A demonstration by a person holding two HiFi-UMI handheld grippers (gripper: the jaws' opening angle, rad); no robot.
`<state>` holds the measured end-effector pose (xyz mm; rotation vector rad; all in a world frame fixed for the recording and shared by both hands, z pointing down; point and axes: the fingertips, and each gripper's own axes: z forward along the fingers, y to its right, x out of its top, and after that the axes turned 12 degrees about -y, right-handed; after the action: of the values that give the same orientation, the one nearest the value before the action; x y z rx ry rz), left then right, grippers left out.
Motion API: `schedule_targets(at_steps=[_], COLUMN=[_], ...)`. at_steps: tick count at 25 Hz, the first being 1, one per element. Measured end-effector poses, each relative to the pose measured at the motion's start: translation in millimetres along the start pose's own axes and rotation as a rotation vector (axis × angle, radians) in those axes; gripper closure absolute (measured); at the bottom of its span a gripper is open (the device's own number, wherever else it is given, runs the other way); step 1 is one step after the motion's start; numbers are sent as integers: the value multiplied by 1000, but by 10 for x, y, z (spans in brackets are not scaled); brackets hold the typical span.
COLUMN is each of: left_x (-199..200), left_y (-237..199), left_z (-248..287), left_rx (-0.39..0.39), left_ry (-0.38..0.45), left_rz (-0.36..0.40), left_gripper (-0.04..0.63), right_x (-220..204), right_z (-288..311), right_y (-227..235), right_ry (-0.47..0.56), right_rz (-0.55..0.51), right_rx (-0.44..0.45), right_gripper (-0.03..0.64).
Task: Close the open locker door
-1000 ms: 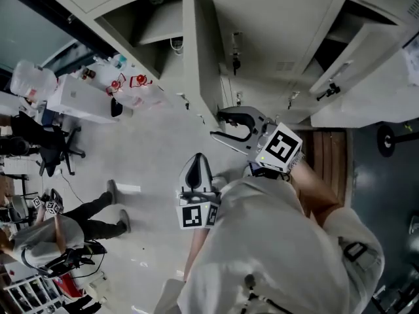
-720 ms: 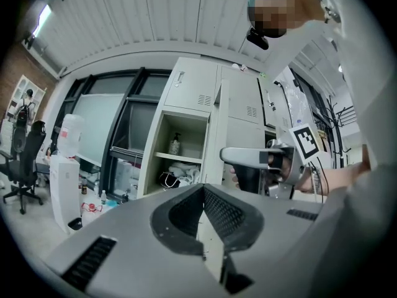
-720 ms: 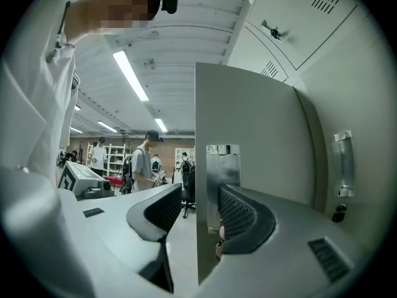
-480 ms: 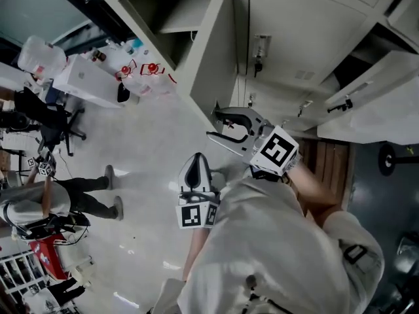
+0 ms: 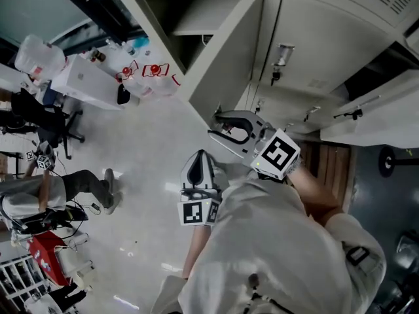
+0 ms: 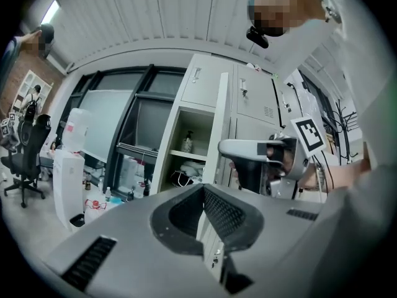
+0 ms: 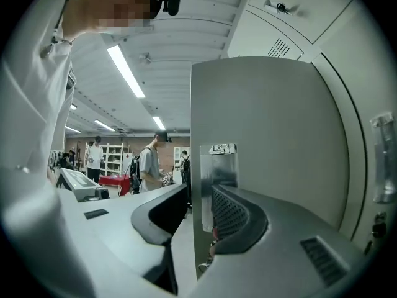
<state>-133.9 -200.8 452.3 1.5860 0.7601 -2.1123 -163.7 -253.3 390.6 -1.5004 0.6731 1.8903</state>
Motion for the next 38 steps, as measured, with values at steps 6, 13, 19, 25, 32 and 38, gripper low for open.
schedule_targets(at_steps=[6, 13, 19, 25, 32, 38], left_x=[77, 268, 401, 498, 567, 581], left_y=[-346, -766, -1044, -1283, -1576, -1737], left_z=[294, 649, 886, 1028, 1131, 1235], left_rx=[-65, -130, -169, -211, -256, -314], left_ry=[-27, -28, -32, -39, -51, -65], left_rz=[4, 26, 26, 38, 50, 72], left_gripper=[588, 588, 588, 588, 588, 588], right_x=[90, 198, 257, 300, 348, 365], right_z=[388, 788, 1049, 1254, 1466, 1552], right_y=[148, 408, 637, 878, 1192, 1346], right_ry=[-20, -32, -31, -23, -26, -26], right_rz=[6, 17, 49, 92, 124, 139], right_rx=[-42, -99, -168, -290, -441, -525], right_gripper=[497, 528, 543, 545, 548, 549])
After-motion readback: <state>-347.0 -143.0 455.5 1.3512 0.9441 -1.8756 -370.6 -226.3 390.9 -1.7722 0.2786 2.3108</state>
